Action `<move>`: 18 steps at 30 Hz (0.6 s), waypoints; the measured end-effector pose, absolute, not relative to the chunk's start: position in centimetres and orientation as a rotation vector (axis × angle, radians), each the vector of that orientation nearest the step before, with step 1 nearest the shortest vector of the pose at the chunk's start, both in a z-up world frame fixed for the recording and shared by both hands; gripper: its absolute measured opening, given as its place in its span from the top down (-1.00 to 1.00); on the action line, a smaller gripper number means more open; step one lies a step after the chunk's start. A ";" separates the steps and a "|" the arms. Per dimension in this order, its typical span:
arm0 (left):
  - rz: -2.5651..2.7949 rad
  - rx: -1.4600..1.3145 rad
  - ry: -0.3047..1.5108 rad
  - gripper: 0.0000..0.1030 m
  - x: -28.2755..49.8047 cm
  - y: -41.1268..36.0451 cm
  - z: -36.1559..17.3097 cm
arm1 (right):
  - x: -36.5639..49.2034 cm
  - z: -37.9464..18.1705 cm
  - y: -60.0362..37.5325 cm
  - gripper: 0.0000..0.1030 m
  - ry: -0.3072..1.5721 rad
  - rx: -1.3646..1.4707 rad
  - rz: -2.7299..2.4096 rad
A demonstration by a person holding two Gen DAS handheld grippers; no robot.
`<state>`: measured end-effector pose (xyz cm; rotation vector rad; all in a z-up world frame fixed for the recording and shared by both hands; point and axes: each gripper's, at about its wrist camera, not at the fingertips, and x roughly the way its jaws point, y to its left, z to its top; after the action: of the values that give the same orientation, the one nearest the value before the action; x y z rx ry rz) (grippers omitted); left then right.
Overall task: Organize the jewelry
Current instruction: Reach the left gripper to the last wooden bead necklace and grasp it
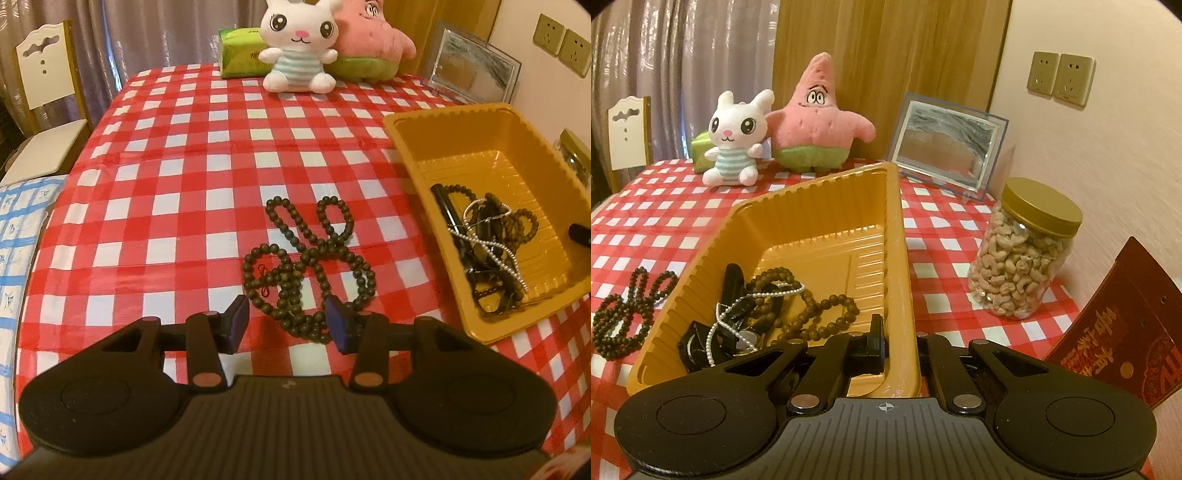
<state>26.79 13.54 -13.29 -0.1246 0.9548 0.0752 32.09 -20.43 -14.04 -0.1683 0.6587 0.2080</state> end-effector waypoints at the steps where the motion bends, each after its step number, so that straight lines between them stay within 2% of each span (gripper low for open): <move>1: 0.075 -0.122 0.956 0.18 27.0 13.6 -13.5 | 32.1 -14.1 -20.4 0.93 0.660 -0.169 0.206; 15: 0.119 -0.091 0.986 0.36 29.3 13.9 -16.2 | 32.2 -14.1 -20.3 0.93 0.666 -0.171 0.200; 18: 0.115 -0.091 0.973 0.67 29.0 13.9 -16.3 | 32.1 -14.2 -20.4 0.93 0.667 -0.169 0.197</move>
<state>28.99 13.86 -16.26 -0.0913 0.9731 0.1151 32.14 -20.40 -14.17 -0.1692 0.6674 0.1975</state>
